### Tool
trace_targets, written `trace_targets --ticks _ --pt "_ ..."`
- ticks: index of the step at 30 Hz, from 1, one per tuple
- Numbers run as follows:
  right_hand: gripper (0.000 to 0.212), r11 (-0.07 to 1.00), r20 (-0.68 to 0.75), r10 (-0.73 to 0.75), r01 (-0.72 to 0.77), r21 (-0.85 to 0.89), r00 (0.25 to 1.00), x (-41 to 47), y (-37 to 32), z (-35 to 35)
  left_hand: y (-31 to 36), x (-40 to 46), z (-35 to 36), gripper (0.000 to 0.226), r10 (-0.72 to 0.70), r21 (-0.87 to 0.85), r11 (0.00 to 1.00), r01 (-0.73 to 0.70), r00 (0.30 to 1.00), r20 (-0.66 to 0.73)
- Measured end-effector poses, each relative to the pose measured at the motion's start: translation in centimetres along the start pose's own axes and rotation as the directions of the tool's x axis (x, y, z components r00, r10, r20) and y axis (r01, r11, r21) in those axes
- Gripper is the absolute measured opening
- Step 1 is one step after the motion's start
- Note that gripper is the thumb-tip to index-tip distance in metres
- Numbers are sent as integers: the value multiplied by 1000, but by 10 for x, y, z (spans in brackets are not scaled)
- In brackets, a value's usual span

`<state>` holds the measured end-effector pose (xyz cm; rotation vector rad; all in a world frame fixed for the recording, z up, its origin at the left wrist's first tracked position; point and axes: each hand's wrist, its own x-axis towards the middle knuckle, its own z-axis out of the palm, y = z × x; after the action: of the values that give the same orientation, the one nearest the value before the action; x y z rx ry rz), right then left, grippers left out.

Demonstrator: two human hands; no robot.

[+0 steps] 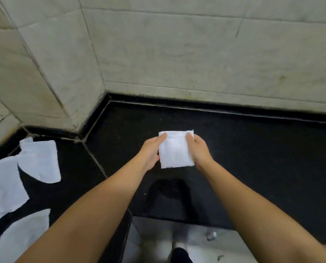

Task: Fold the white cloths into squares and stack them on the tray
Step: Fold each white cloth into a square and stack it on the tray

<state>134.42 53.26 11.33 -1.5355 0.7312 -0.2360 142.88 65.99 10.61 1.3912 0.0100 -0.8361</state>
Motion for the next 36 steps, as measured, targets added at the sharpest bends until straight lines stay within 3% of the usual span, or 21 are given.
trace_targets --ticks 4,8,12,16,25,36 --pt "34 999 -194 -32 23 -47 981 -31 12 -72 -20 -6 75 36 -33 17 999 30 985 167" --pt "38 999 -410 -4 -13 -38 912 -69 30 -157 -42 -25 166 29 67 274 952 -134 969 239" --pt "36 999 -627 15 -40 -26 779 -121 53 -247 -75 -62 271 36 194 394 843 -365 891 411" --pt "32 994 -785 -23 -67 -81 619 -183 79 -343 -125 -106 378 35 208 396 789 -469 811 547" --pt "34 956 -896 -82 -219 -195 436 -310 139 -553 -245 -201 586 42 165 428 715 -553 728 666" --pt "32 960 -928 -7 -258 -111 373 -338 172 -737 -306 -223 775 41 157 420 624 -659 632 759"
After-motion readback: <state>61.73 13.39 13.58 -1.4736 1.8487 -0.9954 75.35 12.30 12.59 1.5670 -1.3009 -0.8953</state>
